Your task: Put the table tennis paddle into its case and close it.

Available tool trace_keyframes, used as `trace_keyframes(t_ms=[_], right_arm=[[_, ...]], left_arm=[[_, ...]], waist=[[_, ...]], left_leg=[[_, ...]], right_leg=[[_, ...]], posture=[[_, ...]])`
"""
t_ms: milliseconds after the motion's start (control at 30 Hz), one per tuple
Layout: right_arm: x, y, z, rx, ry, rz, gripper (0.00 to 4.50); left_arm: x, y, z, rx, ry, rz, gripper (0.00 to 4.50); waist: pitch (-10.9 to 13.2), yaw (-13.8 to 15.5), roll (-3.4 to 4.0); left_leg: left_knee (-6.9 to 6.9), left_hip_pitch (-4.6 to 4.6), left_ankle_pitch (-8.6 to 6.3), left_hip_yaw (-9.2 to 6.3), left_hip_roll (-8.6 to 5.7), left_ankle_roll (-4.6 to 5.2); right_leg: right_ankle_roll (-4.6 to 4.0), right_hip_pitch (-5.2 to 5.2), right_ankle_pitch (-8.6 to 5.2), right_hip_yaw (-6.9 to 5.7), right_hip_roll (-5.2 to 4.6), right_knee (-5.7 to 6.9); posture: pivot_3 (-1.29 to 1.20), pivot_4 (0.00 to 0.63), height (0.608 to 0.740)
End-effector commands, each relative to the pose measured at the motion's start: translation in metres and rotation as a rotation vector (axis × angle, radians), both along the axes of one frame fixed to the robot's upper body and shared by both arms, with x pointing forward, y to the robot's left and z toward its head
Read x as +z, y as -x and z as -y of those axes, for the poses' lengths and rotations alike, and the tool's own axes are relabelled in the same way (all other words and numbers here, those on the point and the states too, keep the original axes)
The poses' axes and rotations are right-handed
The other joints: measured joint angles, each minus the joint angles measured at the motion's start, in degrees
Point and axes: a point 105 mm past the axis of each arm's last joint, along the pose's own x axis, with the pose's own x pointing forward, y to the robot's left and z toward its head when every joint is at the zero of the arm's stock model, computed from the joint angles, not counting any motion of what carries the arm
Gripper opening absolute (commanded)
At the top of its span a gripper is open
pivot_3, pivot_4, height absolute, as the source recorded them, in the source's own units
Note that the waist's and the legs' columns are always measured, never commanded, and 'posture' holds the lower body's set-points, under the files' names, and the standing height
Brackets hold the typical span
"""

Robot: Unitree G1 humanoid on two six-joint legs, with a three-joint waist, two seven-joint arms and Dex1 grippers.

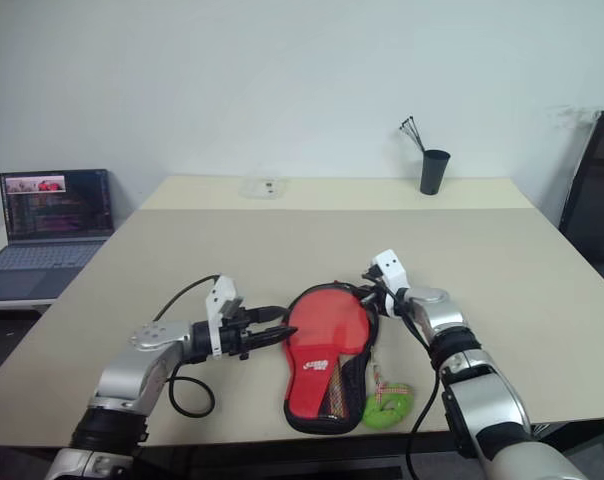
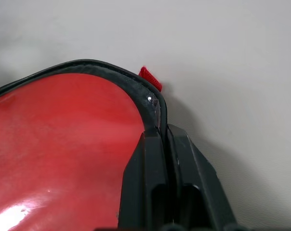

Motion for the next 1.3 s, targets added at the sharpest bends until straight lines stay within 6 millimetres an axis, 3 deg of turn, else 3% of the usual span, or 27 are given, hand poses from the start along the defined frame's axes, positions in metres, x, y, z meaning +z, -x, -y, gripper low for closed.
trace_keyframes(t_ms=[33,300,367,533,633,900,1100,1300], right_arm=[[0.021,-0.010,0.010,-0.058,-0.037,0.054,1.07],[0.055,-0.006,0.013,-0.105,-0.251,0.166,3.90],[0.060,0.005,0.019,-0.107,-0.275,0.185,4.47],[0.056,0.056,0.031,-0.023,-0.247,0.130,4.47],[0.047,0.103,0.040,0.035,-0.211,0.047,4.47],[0.035,0.185,0.042,0.084,-0.198,-0.105,4.47],[0.007,0.209,0.051,0.026,-0.141,-0.202,4.47],[-0.018,0.205,0.057,-0.045,-0.103,-0.227,4.47]], left_arm=[[0.013,0.006,0.012,-0.107,-0.009,0.048,2.67],[0.022,-0.009,0.031,-0.188,-0.023,0.075,2.67],[0.023,-0.016,0.039,-0.193,-0.017,0.082,2.67],[0.016,-0.026,0.056,-0.245,-0.065,0.108,2.67],[0.005,-0.027,0.068,-0.311,-0.117,0.112,2.67],[-0.011,-0.036,0.074,-0.341,-0.179,0.110,2.67],[-0.021,-0.040,0.072,-0.316,-0.173,0.088,2.67],[-0.029,-0.038,0.072,-0.326,-0.185,0.082,2.67]], waist=[[0.0,0.0,0.00],[0.0,0.1,0.01],[0.0,0.2,0.01],[0.0,0.6,0.04],[0.0,1.3,0.06],[0.0,1.2,0.06],[0.0,1.4,0.00],[0.0,1.3,-0.02]], left_leg=[[0.00,0.00,0.00,0.01,-0.01,0.00],[-0.01,-0.05,0.00,0.02,-0.01,0.00],[-0.02,-0.06,0.00,0.01,-0.01,0.00],[-0.01,-0.21,0.00,-0.05,-0.06,0.01],[-0.01,-0.21,-0.01,-0.04,-0.08,0.01],[0.04,-0.04,-0.01,-0.01,-0.09,0.02],[0.04,-0.09,-0.01,-0.01,-0.08,0.02],[0.05,0.00,-0.01,0.04,-0.09,0.02]], right_leg=[[-0.01,0.00,0.00,-0.01,0.00,0.00],[0.00,-0.01,0.00,-0.03,0.00,-0.04],[0.00,-0.01,0.00,-0.02,0.00,-0.05],[0.01,-0.08,0.00,-0.09,-0.03,-0.09],[0.02,-0.08,-0.01,-0.10,-0.03,-0.11],[0.26,0.02,-0.15,-0.09,0.21,-0.07],[0.27,0.03,-0.16,-0.10,0.17,-0.16],[0.28,0.08,-0.16,-0.12,0.17,-0.13]], posture=[[0.00,0.150,0.740],[0.00,0.150,0.740],[0.00,0.150,0.740],[0.00,0.150,0.740],[0.00,0.150,0.740],[0.00,0.150,0.740],[0.00,0.150,0.740],[0.00,0.150,0.740]])
